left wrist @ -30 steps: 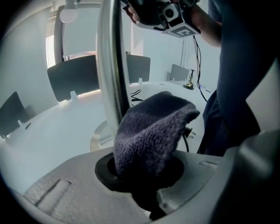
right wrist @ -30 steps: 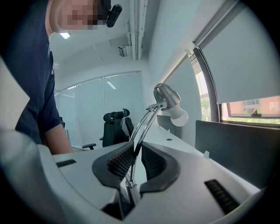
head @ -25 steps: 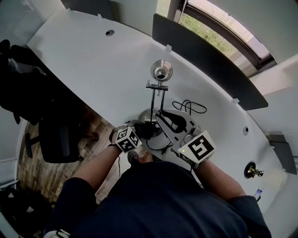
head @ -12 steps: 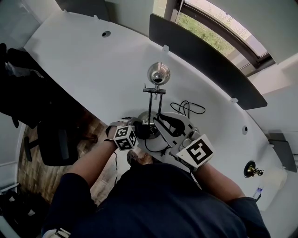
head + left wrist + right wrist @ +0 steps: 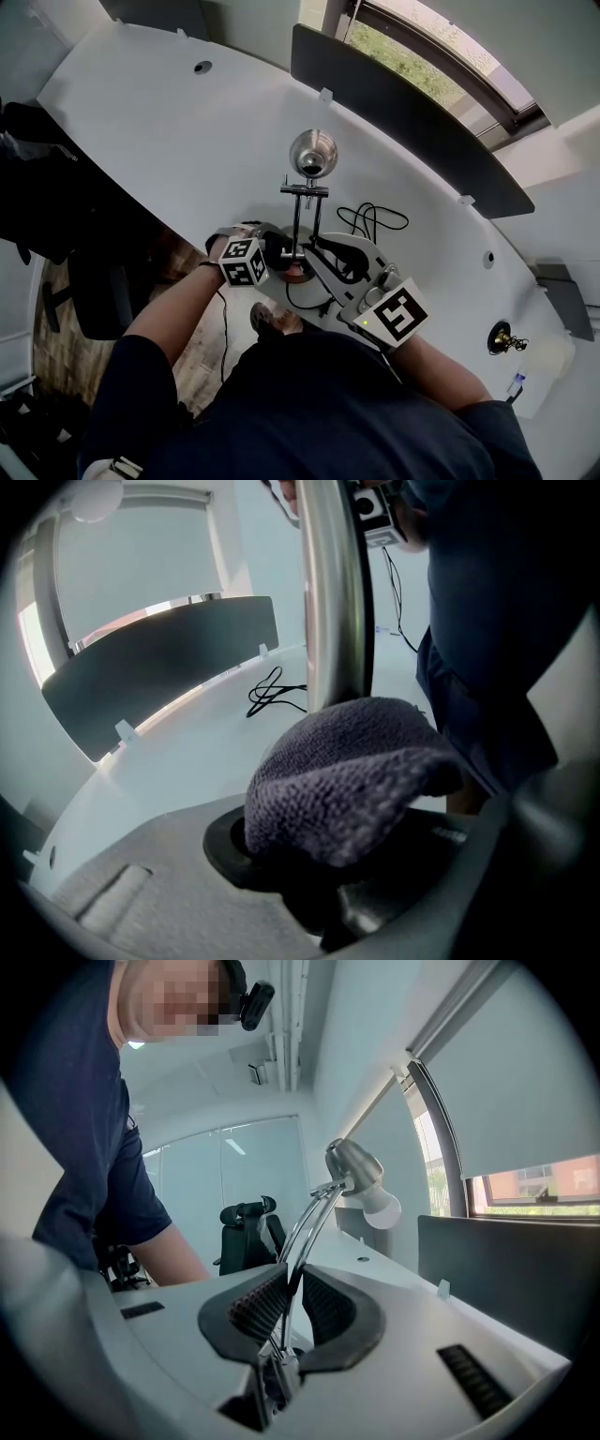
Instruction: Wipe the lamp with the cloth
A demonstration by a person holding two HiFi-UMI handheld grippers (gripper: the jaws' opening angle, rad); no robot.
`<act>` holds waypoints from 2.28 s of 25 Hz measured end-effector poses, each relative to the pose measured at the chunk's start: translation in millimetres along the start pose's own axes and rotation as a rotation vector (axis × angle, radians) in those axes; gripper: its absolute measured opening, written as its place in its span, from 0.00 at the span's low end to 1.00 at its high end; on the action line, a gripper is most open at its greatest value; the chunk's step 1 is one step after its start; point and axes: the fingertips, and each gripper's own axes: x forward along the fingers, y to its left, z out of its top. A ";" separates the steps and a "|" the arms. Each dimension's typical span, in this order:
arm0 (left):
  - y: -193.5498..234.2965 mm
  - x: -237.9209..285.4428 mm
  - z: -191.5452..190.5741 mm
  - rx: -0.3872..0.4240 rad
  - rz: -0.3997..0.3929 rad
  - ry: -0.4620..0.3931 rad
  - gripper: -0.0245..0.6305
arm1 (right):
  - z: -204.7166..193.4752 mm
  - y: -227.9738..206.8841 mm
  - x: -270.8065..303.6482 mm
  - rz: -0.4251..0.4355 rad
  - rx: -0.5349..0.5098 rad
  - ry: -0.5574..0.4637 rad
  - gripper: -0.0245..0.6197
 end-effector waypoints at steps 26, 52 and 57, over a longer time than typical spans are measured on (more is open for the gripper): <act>-7.5 -6.6 -8.7 -0.126 0.079 -0.057 0.14 | -5.8 -2.2 -2.1 -0.064 -0.020 0.050 0.13; -108.1 -78.4 93.5 -0.433 0.027 -0.300 0.14 | -18.3 30.0 -51.0 -0.227 0.014 0.003 0.16; -96.6 -158.9 131.9 -0.533 0.103 -0.479 0.14 | -3.6 62.0 -66.5 -0.219 0.016 -0.074 0.16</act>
